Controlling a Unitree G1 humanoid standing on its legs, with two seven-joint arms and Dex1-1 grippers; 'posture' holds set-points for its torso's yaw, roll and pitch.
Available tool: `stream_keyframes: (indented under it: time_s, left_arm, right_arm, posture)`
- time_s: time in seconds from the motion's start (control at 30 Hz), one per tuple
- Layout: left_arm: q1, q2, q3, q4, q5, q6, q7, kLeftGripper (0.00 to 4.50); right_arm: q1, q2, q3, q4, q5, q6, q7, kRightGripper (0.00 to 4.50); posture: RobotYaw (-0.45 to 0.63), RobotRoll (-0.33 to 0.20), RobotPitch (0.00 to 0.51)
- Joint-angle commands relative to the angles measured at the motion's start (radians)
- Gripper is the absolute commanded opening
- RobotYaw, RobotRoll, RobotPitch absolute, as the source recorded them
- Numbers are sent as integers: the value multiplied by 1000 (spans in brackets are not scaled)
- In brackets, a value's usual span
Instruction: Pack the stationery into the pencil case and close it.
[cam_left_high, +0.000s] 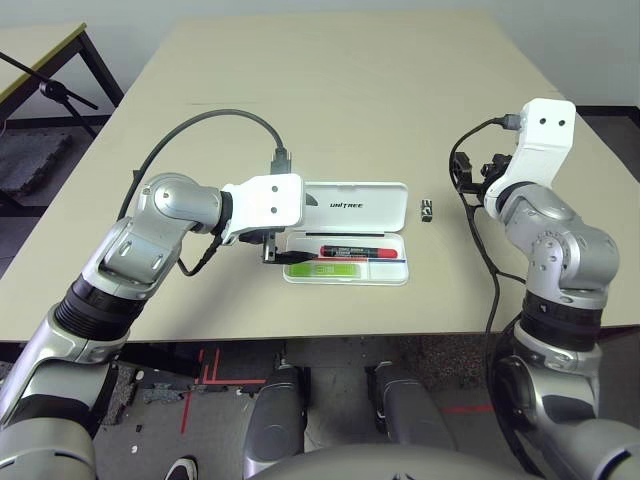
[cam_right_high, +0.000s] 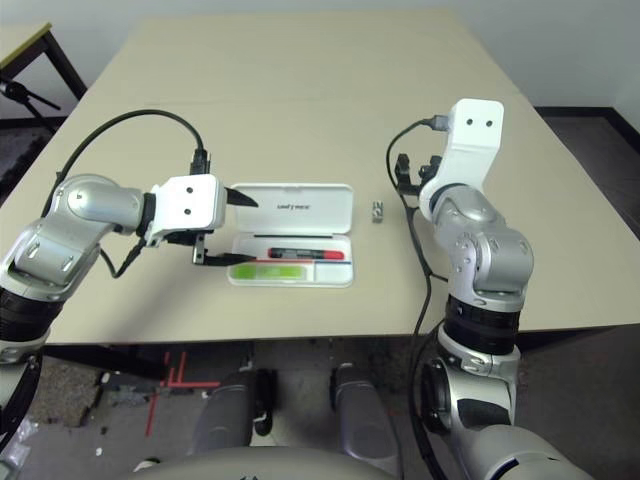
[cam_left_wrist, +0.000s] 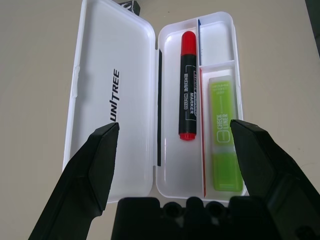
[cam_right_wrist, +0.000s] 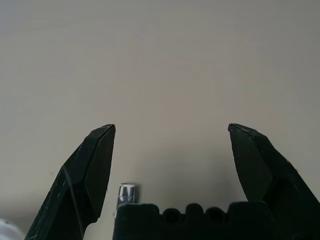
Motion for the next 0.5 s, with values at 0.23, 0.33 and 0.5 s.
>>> stream_keyframes:
  time_s: [0.23, 0.33, 0.5]
  left_arm:
    - [3, 2, -20, -23, 13, 21, 0, 4481]
    - [4, 2, -20, -29, 15, 28, 3, 4481]
    - [4, 1, -20, -40, 16, 43, 7, 4481]
  right_arm:
    - [-47, 35, 3, 66, -11, 137, -30, 4500]
    - [-58, 40, 23, 102, -13, 164, -24, 4500]
    - [-66, 26, 63, 173, -18, 152, -1, 4500]
  posture:
    - [-31, 0, 106]
    - [-25, 0, 106]
    - [-10, 0, 107]
